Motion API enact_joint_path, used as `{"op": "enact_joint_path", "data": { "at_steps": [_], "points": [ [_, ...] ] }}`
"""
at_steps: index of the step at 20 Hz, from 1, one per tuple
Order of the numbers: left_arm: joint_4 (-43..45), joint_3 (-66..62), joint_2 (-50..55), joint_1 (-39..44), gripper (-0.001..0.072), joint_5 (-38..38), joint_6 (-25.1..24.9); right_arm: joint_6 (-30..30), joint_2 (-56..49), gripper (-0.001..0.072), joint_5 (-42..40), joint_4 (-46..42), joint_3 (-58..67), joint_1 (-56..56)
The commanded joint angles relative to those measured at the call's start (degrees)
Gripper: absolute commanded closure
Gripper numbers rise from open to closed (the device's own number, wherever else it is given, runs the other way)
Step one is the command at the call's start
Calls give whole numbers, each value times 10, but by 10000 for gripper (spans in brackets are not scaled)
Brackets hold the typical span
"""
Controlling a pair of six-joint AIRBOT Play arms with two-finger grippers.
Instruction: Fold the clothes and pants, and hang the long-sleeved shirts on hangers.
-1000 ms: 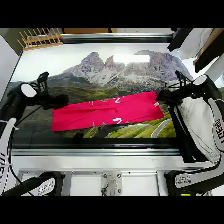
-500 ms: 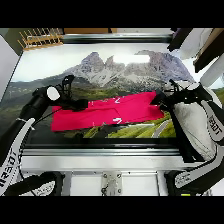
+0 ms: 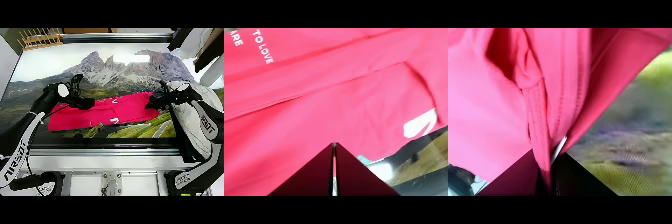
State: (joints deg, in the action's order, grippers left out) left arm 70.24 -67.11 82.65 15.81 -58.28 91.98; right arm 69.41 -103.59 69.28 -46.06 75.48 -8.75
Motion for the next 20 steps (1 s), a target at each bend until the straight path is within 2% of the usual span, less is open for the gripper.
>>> {"op": "enact_joint_path", "data": {
  "at_steps": [1,5,10,13,20],
  "points": [
    [-26,-4,27,7,703,16,17,31,53,700,46,-61,12,-12],
    [-74,-66,109,52,703,33,8,100,119,700,160,-198,82,-6],
    [-74,-201,226,136,702,32,9,159,145,700,266,-252,210,35],
    [-75,-269,286,170,703,12,16,190,145,700,279,-270,277,71],
    [-74,-382,382,208,703,-35,21,205,145,700,286,-270,370,149]
  ]
}}
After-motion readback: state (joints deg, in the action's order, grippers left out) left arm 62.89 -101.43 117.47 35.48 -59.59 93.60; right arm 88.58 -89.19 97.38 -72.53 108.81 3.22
